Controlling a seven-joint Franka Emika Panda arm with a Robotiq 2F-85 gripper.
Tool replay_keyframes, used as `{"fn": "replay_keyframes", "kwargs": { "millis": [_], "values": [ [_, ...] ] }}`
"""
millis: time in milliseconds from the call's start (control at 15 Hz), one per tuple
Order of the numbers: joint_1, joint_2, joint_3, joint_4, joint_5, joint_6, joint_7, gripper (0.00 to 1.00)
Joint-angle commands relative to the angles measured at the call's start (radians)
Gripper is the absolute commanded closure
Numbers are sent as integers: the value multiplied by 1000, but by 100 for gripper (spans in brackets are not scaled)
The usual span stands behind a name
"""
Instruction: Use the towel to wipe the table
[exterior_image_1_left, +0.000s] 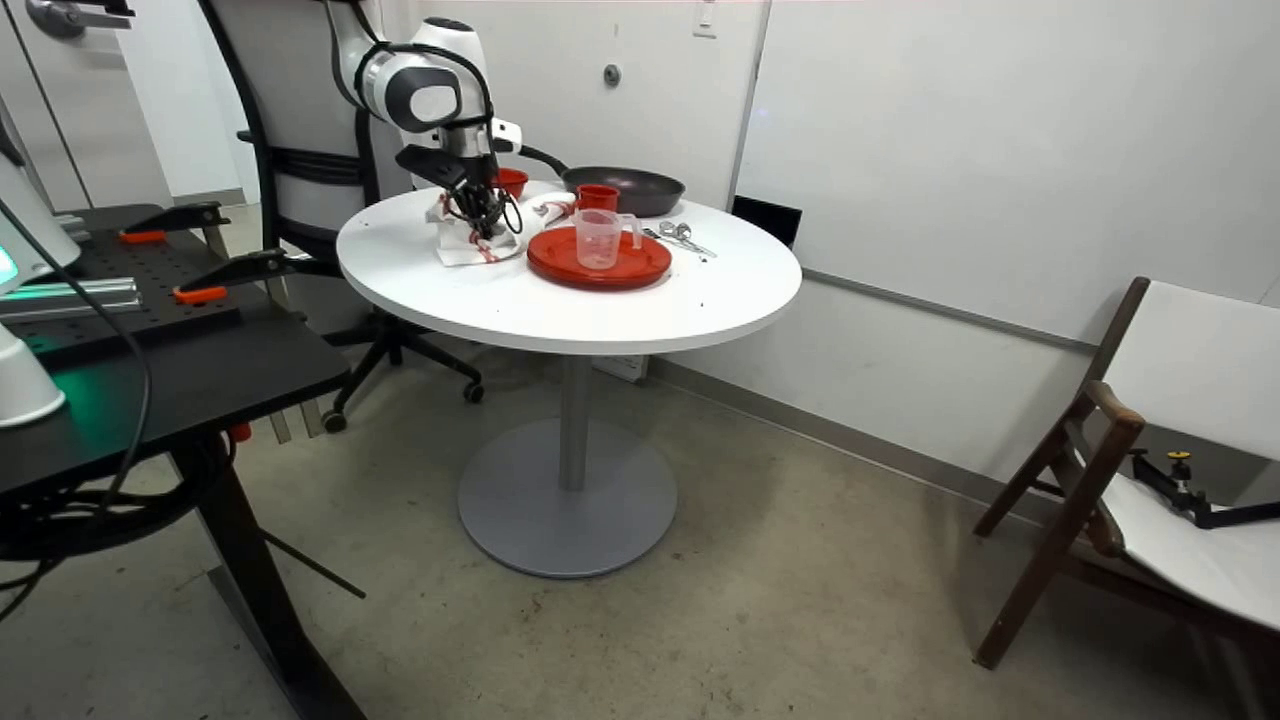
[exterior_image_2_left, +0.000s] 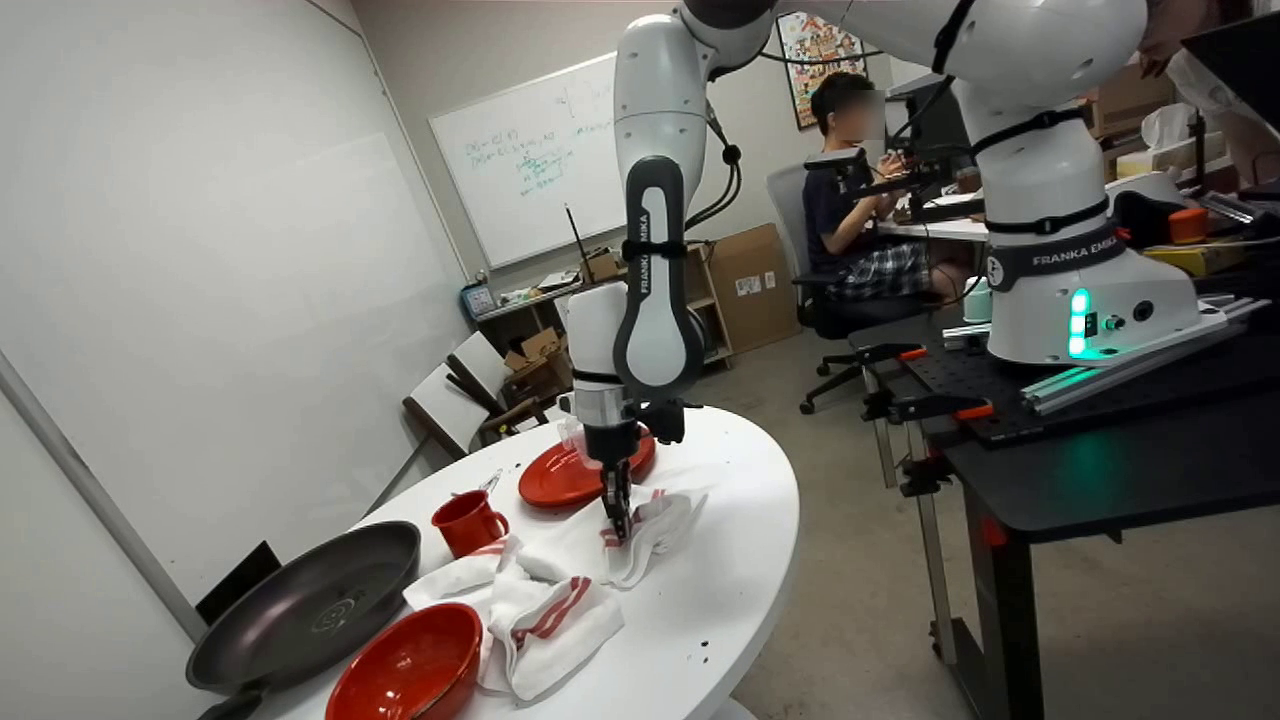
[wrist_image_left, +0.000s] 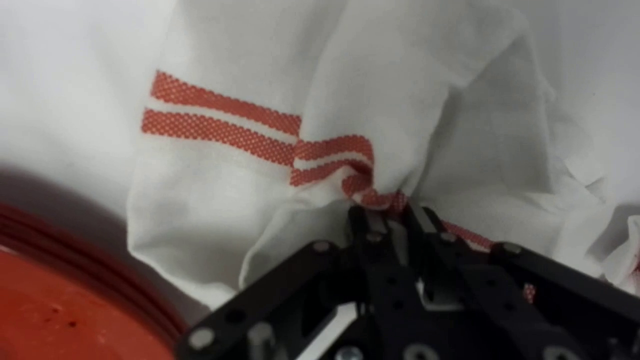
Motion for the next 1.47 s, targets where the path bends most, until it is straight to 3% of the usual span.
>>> {"fn": "replay_keyframes", "kwargs": {
  "millis": [0, 533, 867, 1067, 1133, 1200, 1333, 1400],
  "values": [
    [15, -94, -20, -91, -3, -30, 6, 56],
    [-47, -506, 39, -368, 33, -119, -24, 0],
    [-114, -793, 124, -520, 112, -218, -127, 0],
    [-101, -963, 133, -612, 219, -297, -232, 0],
    [-84, -1019, 121, -641, 262, -325, -274, 0],
    [35, -1072, 4, -672, 265, -347, -283, 0],
    [100, -1181, -67, -735, 249, -387, -303, 0],
    [95, -1036, -72, -648, 181, -340, -227, 0]
  ]
}}
